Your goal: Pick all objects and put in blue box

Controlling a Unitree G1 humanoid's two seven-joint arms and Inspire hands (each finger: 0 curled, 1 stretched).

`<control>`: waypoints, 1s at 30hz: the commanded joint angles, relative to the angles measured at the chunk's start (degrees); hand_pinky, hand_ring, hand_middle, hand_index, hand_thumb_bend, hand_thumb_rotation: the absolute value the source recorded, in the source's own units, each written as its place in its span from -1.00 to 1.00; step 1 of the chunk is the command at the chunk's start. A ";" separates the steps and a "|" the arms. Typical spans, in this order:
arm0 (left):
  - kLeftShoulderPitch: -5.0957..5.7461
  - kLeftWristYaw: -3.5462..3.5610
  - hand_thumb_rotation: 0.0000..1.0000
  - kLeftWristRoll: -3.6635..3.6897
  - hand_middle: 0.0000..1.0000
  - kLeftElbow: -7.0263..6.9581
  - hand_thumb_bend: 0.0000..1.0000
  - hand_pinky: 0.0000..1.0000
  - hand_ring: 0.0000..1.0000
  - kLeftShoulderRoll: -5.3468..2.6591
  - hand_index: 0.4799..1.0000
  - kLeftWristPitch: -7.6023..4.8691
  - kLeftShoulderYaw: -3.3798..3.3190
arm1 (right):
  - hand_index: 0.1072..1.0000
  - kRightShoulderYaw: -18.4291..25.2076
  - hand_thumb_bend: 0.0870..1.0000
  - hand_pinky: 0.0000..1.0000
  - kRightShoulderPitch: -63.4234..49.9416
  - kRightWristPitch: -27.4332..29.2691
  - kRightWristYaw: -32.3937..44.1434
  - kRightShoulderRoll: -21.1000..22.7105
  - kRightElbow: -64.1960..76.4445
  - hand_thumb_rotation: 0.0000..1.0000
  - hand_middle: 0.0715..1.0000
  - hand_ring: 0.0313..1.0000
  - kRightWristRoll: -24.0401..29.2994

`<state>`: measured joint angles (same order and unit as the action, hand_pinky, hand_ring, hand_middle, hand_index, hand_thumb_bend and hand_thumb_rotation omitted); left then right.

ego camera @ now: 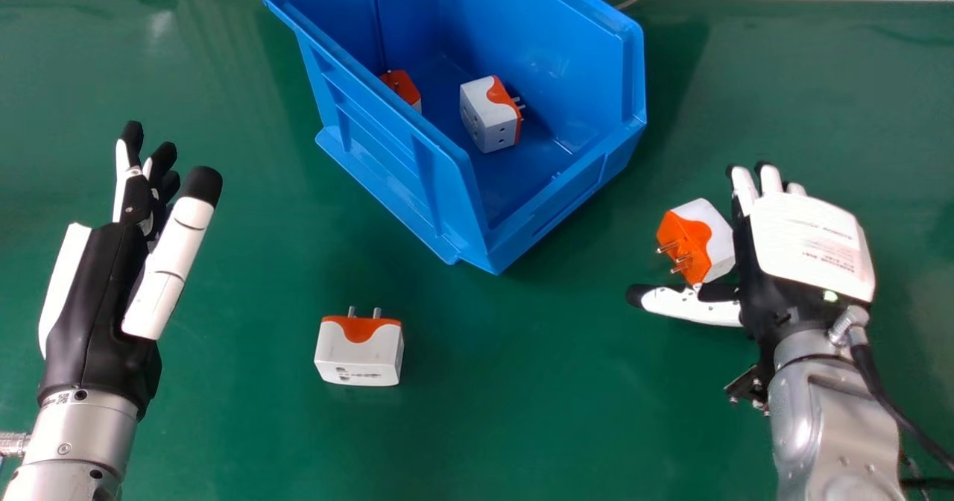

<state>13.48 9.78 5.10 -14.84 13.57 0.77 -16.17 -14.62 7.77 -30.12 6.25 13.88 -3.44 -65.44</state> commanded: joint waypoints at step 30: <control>0.63 -0.05 0.73 0.89 1.00 -3.12 0.54 1.00 1.00 0.77 1.00 1.29 -0.77 | 0.62 -6.35 0.30 0.48 14.05 -6.73 7.56 3.61 -9.26 0.21 0.72 0.65 3.77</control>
<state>14.08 9.78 5.60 -16.77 13.84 2.36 -16.26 -20.57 19.85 -36.16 13.36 16.32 -12.79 -61.39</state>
